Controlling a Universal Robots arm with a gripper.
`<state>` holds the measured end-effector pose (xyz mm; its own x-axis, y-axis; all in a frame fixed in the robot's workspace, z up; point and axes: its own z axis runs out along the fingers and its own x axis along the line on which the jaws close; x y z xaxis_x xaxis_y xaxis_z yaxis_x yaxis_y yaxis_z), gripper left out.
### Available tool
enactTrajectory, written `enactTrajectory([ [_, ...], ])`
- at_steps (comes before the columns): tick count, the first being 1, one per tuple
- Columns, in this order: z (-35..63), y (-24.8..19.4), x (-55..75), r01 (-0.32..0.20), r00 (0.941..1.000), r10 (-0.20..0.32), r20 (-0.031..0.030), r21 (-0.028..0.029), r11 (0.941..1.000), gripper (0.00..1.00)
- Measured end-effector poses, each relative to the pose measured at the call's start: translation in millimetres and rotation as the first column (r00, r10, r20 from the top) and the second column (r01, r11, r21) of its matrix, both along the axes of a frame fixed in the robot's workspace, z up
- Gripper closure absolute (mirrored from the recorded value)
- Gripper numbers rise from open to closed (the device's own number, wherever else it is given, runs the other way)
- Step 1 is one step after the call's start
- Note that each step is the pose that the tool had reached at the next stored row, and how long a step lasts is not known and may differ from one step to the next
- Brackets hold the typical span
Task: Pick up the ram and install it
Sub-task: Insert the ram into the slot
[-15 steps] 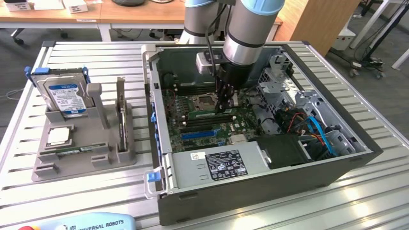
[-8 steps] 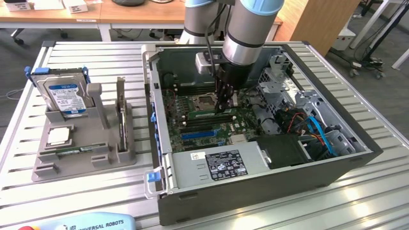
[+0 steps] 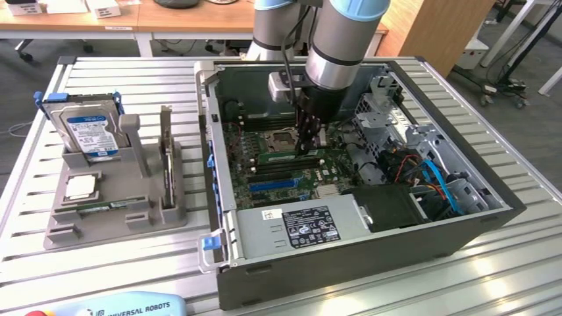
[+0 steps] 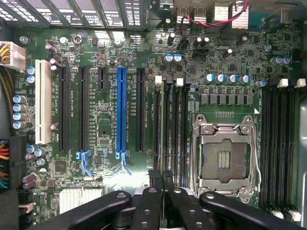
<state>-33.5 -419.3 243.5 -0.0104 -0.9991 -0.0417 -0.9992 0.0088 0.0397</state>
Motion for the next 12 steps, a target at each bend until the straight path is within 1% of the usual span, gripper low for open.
enactTrajectory([
  [6,-0.2,-0.1,0.0,0.001,1.0000,-0.001,0.0000,0.0000,1.0000,0.88],
  [12,-2.9,0.0,0.0,0.010,0.9999,-0.010,0.0001,0.0000,0.9999,0.88],
])
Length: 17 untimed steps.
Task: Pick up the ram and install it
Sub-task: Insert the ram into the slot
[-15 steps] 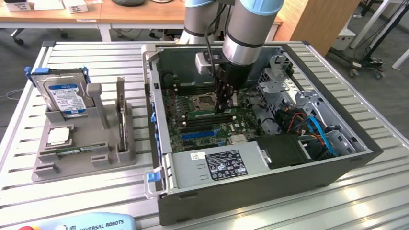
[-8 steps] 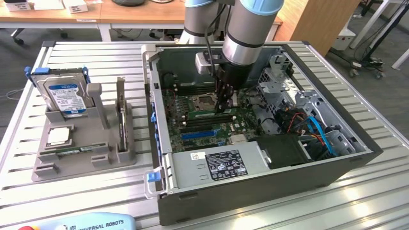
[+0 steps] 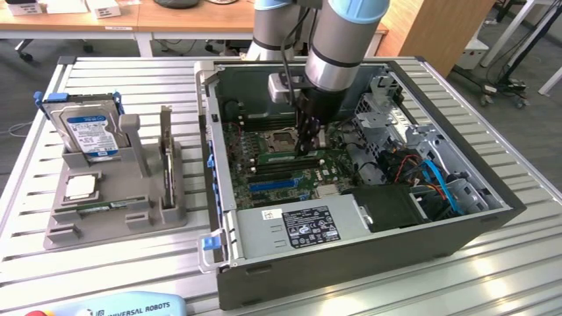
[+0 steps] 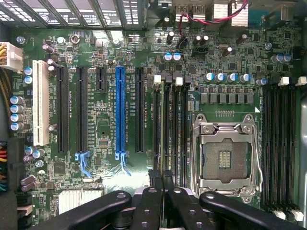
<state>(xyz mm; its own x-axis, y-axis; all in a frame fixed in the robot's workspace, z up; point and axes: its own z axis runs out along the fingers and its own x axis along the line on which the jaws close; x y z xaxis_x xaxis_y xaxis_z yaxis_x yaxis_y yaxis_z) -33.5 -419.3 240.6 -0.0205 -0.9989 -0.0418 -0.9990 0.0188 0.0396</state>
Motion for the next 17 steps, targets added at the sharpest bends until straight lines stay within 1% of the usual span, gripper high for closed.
enactTrajectory([
  [6,-1.4,0.0,0.0,0.002,1.0000,-0.002,-0.0001,-0.0003,1.0000,0.88],
  [9,-2.5,0.1,0.0,0.002,1.0000,-0.002,0.0002,0.0005,1.0000,0.88],
  [17,-4.7,0.0,0.0,0.002,1.0000,-0.002,-0.0001,-0.0003,1.0000,0.88],
])
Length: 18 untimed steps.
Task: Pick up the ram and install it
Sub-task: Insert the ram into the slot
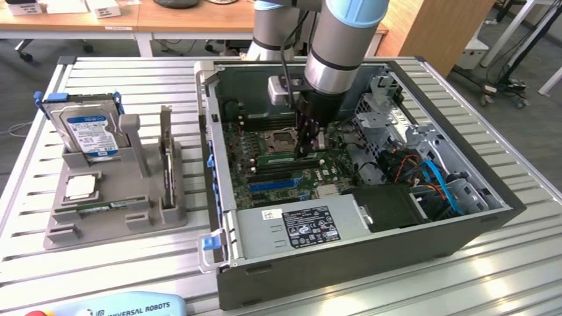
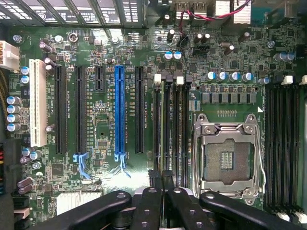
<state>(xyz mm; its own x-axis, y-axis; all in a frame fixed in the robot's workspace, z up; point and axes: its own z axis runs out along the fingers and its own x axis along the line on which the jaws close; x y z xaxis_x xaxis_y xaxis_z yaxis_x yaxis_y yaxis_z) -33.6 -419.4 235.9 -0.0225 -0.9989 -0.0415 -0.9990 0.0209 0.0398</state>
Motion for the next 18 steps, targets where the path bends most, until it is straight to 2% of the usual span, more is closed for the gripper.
enactTrajectory([
  [18,-3.5,-1.1,0.0,0.000,1.0000,0.000,0.0001,0.0003,1.0000,0.88],
])
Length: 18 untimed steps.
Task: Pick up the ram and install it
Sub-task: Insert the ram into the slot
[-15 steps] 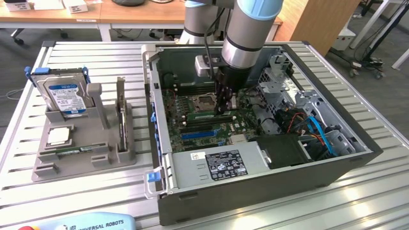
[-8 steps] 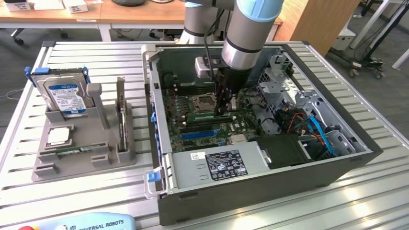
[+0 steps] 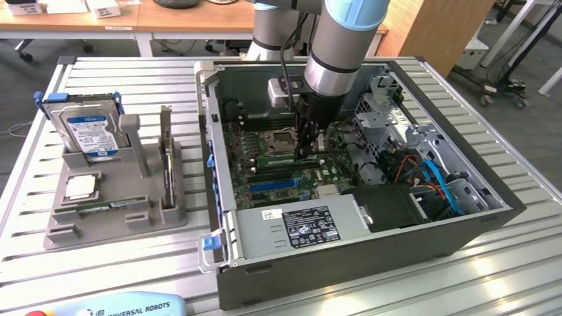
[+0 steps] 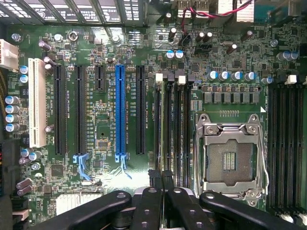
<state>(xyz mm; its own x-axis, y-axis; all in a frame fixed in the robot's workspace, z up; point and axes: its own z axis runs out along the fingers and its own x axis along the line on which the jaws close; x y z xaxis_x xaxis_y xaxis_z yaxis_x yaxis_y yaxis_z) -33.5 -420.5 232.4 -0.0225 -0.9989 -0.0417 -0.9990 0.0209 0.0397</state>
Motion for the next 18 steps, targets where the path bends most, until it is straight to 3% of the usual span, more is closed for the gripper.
enactTrajectory([
  [18,-0.9,-0.8,0.0,0.012,0.9999,-0.012,-0.0001,-0.0001,0.9999,0.88],
])
